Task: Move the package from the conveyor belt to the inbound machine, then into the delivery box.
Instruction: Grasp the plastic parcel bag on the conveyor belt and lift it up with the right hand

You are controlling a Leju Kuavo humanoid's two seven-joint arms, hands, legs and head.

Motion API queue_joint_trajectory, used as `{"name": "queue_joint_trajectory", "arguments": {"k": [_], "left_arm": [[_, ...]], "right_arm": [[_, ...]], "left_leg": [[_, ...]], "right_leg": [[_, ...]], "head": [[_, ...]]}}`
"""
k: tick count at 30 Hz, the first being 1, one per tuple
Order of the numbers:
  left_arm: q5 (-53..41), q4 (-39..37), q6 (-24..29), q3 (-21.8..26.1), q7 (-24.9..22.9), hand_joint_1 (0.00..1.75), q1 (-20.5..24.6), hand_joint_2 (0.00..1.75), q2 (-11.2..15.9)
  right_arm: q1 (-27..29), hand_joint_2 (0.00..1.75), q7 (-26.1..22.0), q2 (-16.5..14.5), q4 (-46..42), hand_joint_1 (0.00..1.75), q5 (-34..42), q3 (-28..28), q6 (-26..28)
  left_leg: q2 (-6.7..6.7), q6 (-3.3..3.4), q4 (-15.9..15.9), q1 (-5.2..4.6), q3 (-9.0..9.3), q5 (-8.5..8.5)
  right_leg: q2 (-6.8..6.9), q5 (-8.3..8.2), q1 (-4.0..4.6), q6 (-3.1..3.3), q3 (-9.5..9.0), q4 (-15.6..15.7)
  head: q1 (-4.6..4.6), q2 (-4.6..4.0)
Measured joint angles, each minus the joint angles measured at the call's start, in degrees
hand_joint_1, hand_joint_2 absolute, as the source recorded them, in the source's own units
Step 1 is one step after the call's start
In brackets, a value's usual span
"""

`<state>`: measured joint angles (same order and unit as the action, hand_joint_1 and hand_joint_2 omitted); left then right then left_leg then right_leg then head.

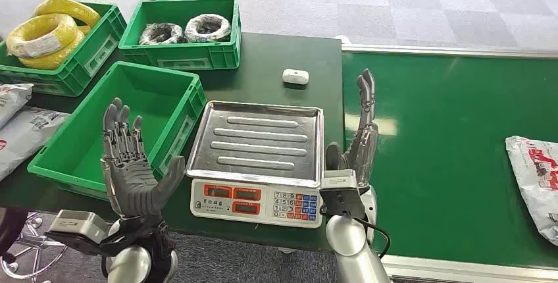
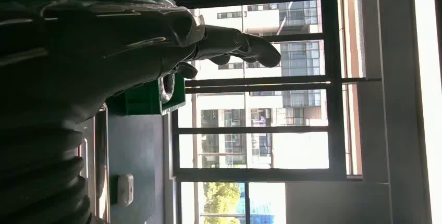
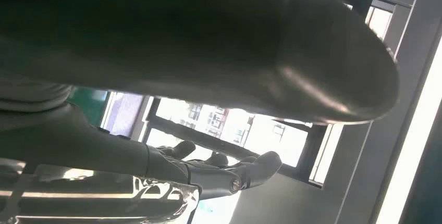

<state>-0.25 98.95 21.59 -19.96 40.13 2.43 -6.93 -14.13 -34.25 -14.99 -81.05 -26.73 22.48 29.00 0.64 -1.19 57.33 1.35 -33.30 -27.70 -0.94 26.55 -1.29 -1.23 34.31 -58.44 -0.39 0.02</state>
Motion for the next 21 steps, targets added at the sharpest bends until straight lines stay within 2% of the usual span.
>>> {"name": "queue_joint_trajectory", "arguments": {"k": [12,16,19,21], "left_arm": [[-0.44,-0.03,0.01,0.01,0.00,0.00,0.00,1.75,-0.02],[-0.51,-0.05,0.30,0.01,0.00,0.00,0.00,1.75,-0.02],[-0.51,-0.26,0.75,0.03,0.00,0.00,-0.01,1.75,-0.02],[-0.44,-0.44,0.83,0.05,0.00,0.00,-0.02,1.75,-0.02]], "right_arm": [[0.08,0.00,0.12,0.00,0.00,0.00,0.20,0.00,0.05],[-0.13,1.75,1.33,0.00,0.02,0.00,-1.68,-0.02,1.26],[-0.94,1.75,4.10,0.02,0.28,0.00,-7.04,-0.07,2.98],[-2.13,1.75,7.96,0.15,0.92,0.00,-14.16,-0.20,4.68]], "left_leg": [[0.00,0.00,0.00,0.00,0.00,0.00],[0.00,0.00,0.00,0.00,0.00,0.00],[0.00,0.00,0.00,0.00,0.00,0.00],[0.00,0.00,0.00,0.00,0.00,0.00]], "right_leg": [[0.00,0.00,0.00,0.00,0.00,0.00],[0.00,0.00,0.00,0.00,-0.01,0.00],[0.00,0.00,0.00,0.00,-0.01,0.00],[0.00,0.00,0.00,0.00,-0.01,0.00]], "head": [[0.00,0.00],[0.00,0.00],[0.00,0.00],[-0.01,0.00]]}}
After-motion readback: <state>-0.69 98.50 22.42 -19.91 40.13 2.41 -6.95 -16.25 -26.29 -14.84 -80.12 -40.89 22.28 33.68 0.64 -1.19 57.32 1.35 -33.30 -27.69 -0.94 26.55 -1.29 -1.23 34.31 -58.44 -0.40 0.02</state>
